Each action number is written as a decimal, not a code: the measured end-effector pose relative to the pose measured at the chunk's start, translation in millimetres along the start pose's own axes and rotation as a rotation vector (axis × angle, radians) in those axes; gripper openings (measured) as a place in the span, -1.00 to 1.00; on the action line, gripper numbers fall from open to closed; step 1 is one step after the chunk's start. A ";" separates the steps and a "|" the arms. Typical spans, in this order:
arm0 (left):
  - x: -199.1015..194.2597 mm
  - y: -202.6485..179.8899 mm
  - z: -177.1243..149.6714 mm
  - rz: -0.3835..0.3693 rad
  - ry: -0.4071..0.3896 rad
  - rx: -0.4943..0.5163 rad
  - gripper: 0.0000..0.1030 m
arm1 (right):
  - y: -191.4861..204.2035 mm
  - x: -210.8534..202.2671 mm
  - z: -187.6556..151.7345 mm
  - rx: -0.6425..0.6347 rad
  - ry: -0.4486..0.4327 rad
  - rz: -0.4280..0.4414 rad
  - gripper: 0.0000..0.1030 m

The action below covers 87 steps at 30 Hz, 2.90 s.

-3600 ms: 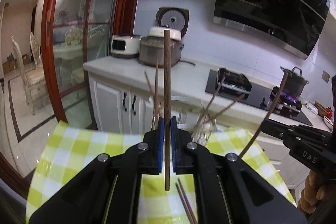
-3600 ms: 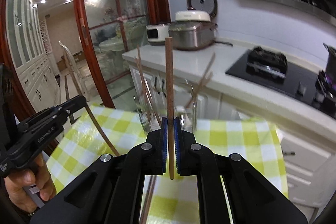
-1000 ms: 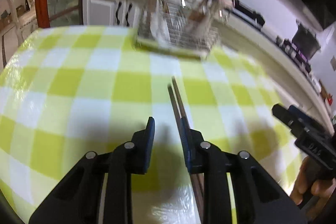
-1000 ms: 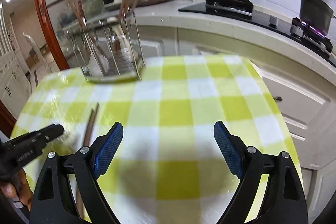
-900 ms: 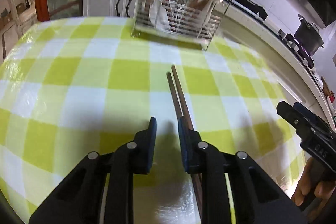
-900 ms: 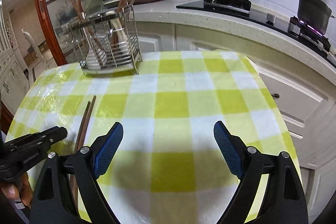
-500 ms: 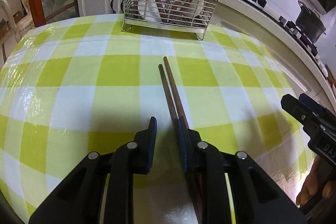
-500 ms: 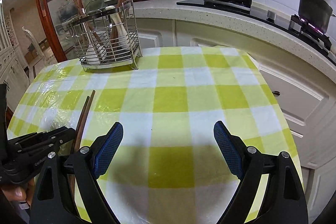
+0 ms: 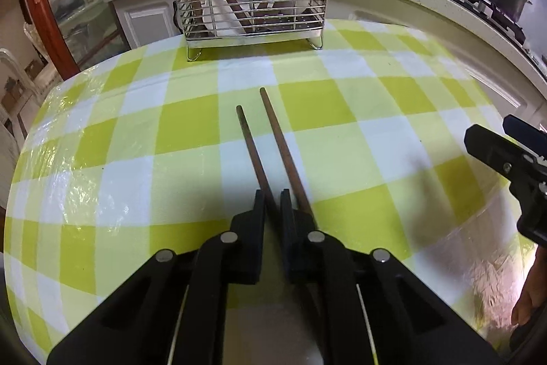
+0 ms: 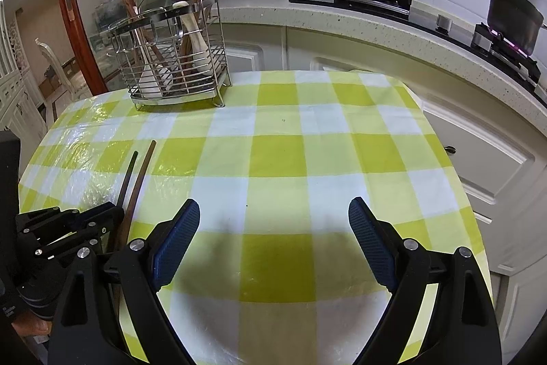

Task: Organize utensils
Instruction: 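Grasp a chopstick with the left tool while the right tool grasps another, then lift both held chopsticks upright and carry them over the wire rack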

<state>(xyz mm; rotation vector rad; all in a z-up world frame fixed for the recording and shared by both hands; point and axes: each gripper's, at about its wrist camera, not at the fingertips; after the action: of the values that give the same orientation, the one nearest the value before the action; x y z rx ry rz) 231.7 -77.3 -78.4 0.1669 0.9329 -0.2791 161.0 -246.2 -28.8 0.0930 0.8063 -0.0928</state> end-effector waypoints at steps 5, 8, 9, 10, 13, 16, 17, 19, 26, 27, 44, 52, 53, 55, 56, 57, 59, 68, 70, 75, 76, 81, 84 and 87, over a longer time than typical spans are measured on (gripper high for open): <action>-1.8 24.9 -1.0 0.012 0.008 -0.039 -0.85 | 12.4 3.5 0.3 -0.027 0.022 0.013 0.62; -2.6 44.1 -2.1 0.028 0.008 -0.076 -0.87 | 24.5 8.6 0.4 -0.043 0.045 0.026 0.63; -3.0 51.7 -2.6 0.033 0.009 -0.087 -0.87 | 31.6 11.2 0.1 -0.051 0.058 0.036 0.63; -3.1 55.4 -3.2 0.037 0.008 -0.092 -0.87 | 38.4 13.8 0.2 -0.060 0.070 0.044 0.63; -4.1 69.1 -4.9 0.050 0.005 -0.113 -0.87 | 60.3 22.3 0.7 -0.089 0.097 0.063 0.63; -5.2 78.7 -6.2 0.051 0.003 -0.125 -0.87 | 80.5 31.1 0.2 -0.106 0.124 0.095 0.62; -5.5 81.5 -6.6 0.052 0.003 -0.128 -0.87 | 87.9 34.3 -0.3 -0.115 0.135 0.100 0.62; -5.9 85.9 -7.0 0.052 0.002 -0.131 -0.86 | 97.8 38.3 -1.0 -0.127 0.146 0.107 0.57; -4.4 87.5 -5.5 0.048 0.002 -0.120 -0.85 | 122.3 52.5 -3.5 -0.166 0.185 0.103 0.25; -4.2 87.3 -5.2 0.050 0.001 -0.118 -0.85 | 122.6 54.2 -4.3 -0.167 0.190 0.102 0.17; -9.8 83.2 -4.0 0.020 -0.021 -0.115 -0.88 | 99.4 49.5 0.1 -0.104 0.150 0.144 -0.76; -29.9 81.0 2.4 -0.010 -0.075 -0.138 -0.88 | 79.3 23.2 14.1 -0.059 0.089 0.169 -0.81; -32.3 80.1 3.4 -0.014 -0.083 -0.140 -0.88 | 77.6 20.4 16.2 -0.056 0.082 0.169 -0.81; -38.5 78.9 6.0 -0.019 -0.100 -0.140 -0.88 | 74.0 12.0 20.3 -0.053 0.060 0.169 -0.81; -40.9 78.1 7.0 -0.021 -0.107 -0.139 -0.88 | 73.0 10.3 21.7 -0.053 0.055 0.169 -0.81; -42.2 77.5 7.7 -0.021 -0.111 -0.138 -0.88 | 71.6 9.3 22.9 -0.053 0.055 0.165 -0.81; -42.4 77.1 8.0 -0.020 -0.109 -0.141 -0.88 | 66.9 14.5 22.4 -0.037 0.085 0.157 -0.81; -37.8 78.0 2.4 -0.029 -0.099 -0.149 -0.88 | 73.2 34.1 7.9 0.004 0.181 0.142 -0.16; -38.3 79.7 1.8 -0.029 -0.101 -0.152 -0.88 | 78.8 35.1 6.8 -0.012 0.170 0.127 0.02; -38.0 83.8 0.6 -0.028 -0.101 -0.160 -0.88 | 84.5 48.6 3.1 -0.029 0.209 0.093 -0.22; -37.9 84.0 0.1 -0.029 -0.101 -0.161 -0.88 | 85.9 51.6 1.4 -0.035 0.219 0.091 -0.24; -37.5 82.8 0.3 -0.033 -0.101 -0.163 -0.88 | 90.9 51.0 -1.5 -0.078 0.191 0.059 -0.46; -38.0 81.9 1.4 -0.035 -0.102 -0.161 -0.88 | 86.6 49.6 -1.9 -0.070 0.183 0.077 -0.76; -38.8 81.1 2.5 -0.035 -0.105 -0.161 -0.88 | 82.7 48.0 -1.6 -0.062 0.180 0.109 -0.85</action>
<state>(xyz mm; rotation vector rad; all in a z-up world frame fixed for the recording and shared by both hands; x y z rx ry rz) 236.7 5.6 -43.8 -0.0116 0.8508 -0.2414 202.7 -166.3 -60.7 0.0879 0.9812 0.0444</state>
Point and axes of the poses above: each gripper's, at about its wrist camera, not at the fingertips, and x roughly the way its jaws point, y to its left, z to its top, and after that the axes turned 2 degrees about -y, right-handed
